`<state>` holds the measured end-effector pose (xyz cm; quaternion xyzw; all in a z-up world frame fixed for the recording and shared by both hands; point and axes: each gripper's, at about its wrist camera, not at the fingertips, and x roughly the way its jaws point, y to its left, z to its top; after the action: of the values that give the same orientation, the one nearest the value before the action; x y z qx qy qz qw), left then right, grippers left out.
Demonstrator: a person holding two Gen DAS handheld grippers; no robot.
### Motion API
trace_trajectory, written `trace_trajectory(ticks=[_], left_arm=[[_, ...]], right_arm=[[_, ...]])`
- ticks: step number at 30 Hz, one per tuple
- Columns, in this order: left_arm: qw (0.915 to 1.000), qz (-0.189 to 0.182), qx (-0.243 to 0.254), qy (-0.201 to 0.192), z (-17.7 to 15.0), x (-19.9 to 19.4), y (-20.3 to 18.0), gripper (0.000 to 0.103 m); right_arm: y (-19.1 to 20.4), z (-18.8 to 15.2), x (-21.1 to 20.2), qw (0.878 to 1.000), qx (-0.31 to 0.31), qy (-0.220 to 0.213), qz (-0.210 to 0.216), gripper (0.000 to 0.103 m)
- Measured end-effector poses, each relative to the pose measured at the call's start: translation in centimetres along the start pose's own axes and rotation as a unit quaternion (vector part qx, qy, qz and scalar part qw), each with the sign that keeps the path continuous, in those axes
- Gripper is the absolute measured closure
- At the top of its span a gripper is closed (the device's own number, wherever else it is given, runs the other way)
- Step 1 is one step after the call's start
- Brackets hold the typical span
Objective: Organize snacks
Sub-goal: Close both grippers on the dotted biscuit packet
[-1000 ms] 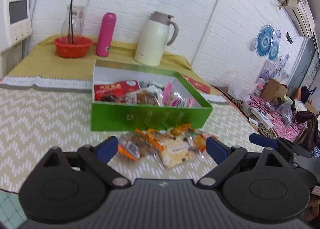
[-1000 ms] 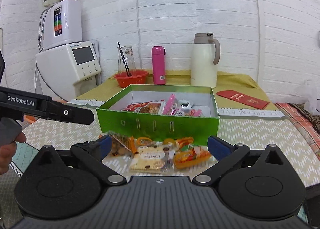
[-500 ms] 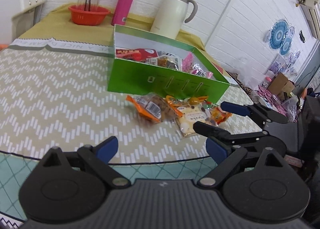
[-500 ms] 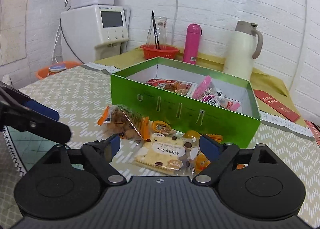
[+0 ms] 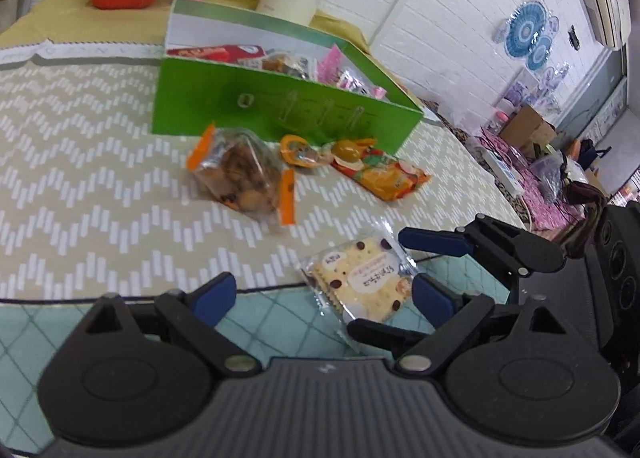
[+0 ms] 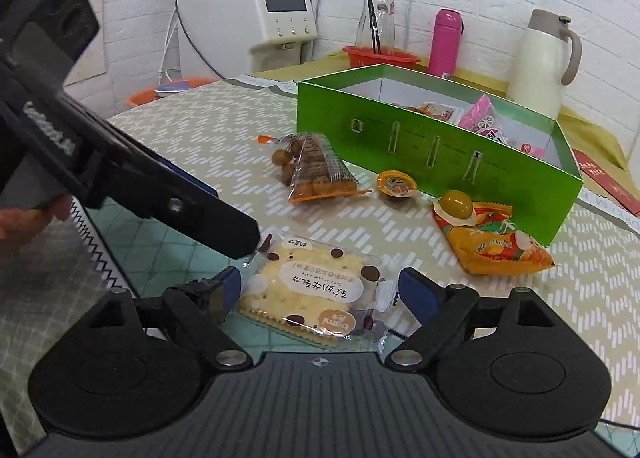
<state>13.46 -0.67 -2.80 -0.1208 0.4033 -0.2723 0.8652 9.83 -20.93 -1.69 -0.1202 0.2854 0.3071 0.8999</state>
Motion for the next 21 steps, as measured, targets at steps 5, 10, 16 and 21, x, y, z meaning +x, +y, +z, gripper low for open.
trace_trajectory(ticks=[5,10,16,21], left_arm=[[0.9993,-0.019,0.027,0.020,-0.2,1.1,-1.2,0.011],[0.9993,-0.020,0.023,0.021,1.1,2.5,-1.2,0.011],[0.9991,-0.006,0.037,0.021,1.6,3.1,-1.7,0.044],[0.9985,-0.003,0.051,0.019,0.9,2.4,-1.6,0.046]], right_arm=[[0.3,-1.8,-2.4,0.998,0.058,0.002,-0.020,0.000],[0.7,-2.3,-2.3,0.995,0.099,0.008,-0.019,0.000],[0.9,-1.8,-1.6,0.992,0.117,-0.002,-0.042,0.000],[1.0,-1.9,-1.4,0.993,0.103,-0.002,-0.050,0.000]])
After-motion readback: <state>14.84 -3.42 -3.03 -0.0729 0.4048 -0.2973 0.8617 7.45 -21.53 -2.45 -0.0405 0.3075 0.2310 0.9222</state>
